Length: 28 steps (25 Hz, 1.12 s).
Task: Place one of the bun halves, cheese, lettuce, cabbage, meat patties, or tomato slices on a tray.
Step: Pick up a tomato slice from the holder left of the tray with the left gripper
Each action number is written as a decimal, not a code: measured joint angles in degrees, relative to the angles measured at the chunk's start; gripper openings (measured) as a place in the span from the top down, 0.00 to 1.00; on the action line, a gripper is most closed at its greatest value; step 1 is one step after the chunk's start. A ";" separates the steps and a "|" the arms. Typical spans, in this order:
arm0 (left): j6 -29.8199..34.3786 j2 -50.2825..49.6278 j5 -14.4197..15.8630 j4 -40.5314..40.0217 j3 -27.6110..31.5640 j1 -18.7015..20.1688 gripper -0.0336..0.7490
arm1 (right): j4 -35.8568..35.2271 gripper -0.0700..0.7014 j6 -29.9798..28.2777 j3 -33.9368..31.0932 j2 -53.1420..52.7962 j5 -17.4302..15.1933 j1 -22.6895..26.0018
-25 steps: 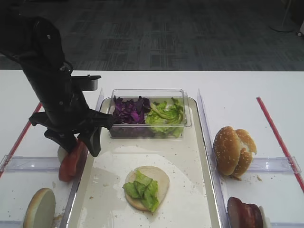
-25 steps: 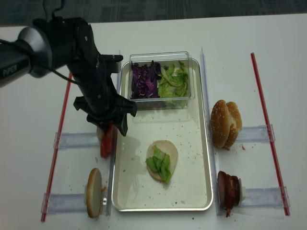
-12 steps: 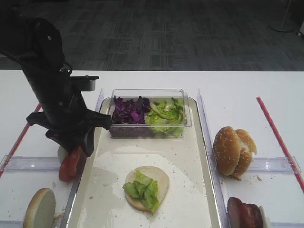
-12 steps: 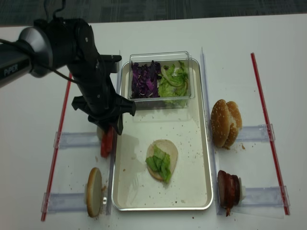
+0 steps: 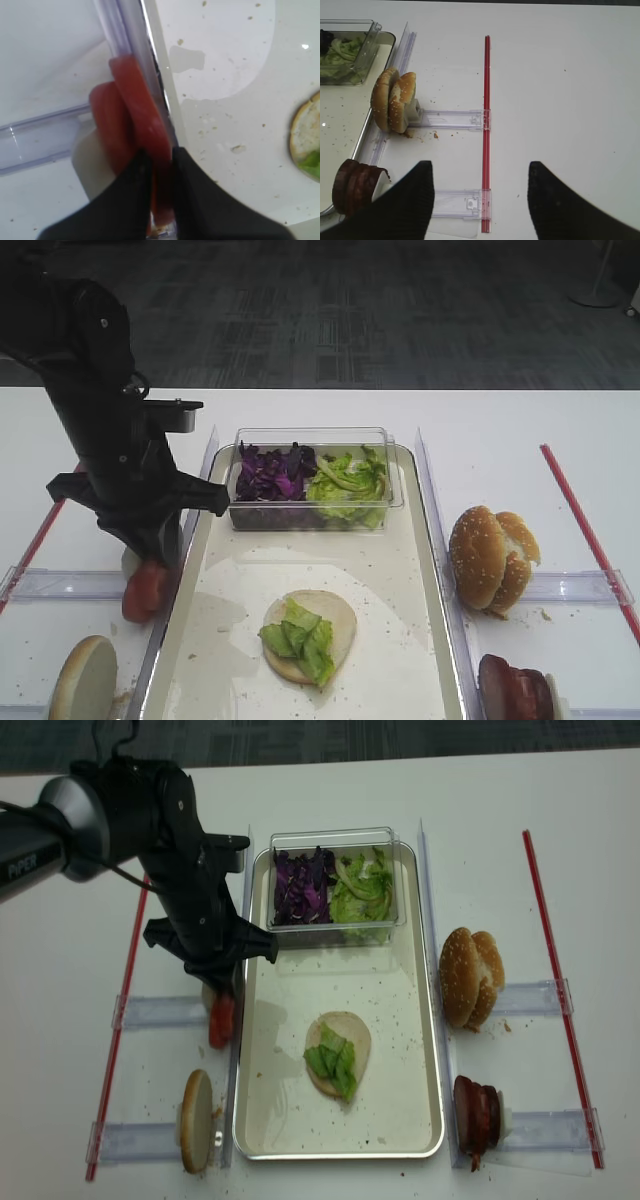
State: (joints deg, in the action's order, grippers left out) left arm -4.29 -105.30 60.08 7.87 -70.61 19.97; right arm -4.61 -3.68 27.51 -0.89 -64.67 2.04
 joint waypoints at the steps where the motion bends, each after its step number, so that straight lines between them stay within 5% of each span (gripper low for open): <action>1: -0.14 0.00 0.00 -0.23 0.00 0.00 0.86 | 0.00 0.33 0.00 0.00 0.00 0.00 0.00; 17: -0.27 0.00 0.14 -0.91 -0.13 0.00 0.94 | 0.00 0.33 0.00 0.00 0.00 0.00 0.00; 28: -0.27 -0.22 7.27 -1.37 -6.74 0.00 0.94 | 0.00 0.33 0.00 0.00 0.00 0.00 0.00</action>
State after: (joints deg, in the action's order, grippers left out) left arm -4.56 -105.52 67.35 6.49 -77.36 19.97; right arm -4.61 -3.68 27.51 -0.89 -64.67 2.04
